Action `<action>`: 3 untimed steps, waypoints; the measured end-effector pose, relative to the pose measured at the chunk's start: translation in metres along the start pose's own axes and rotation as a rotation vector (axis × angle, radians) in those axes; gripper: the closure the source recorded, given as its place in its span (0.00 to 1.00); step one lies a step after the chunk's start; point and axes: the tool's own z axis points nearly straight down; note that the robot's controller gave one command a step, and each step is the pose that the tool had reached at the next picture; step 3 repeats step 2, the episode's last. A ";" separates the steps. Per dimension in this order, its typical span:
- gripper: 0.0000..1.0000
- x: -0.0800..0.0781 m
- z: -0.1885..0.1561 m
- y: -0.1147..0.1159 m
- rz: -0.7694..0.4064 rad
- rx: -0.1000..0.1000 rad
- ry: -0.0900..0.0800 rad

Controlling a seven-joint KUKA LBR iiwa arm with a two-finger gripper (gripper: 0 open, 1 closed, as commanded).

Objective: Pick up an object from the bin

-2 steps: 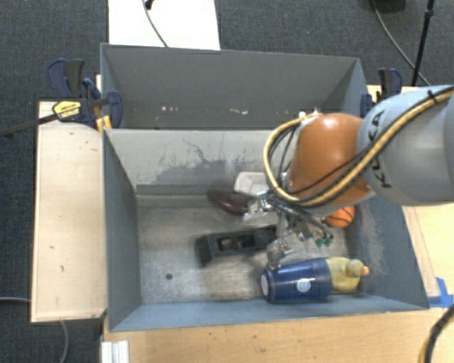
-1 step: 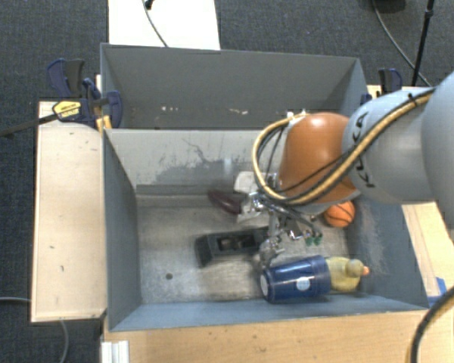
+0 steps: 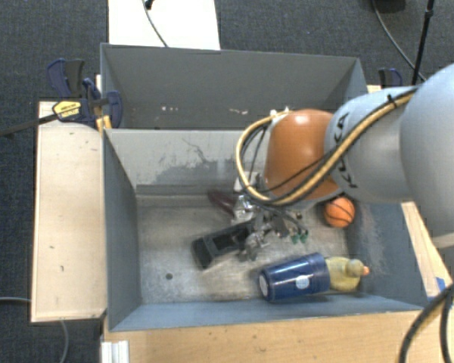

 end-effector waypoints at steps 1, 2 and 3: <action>1.00 0.000 0.000 0.000 0.000 0.000 0.000; 1.00 0.000 -0.156 -0.006 0.025 -0.006 0.008; 1.00 0.000 -0.156 -0.006 0.025 -0.006 0.008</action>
Offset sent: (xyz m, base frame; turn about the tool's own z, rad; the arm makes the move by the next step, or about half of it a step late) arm -0.0007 -0.0045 0.1560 0.0306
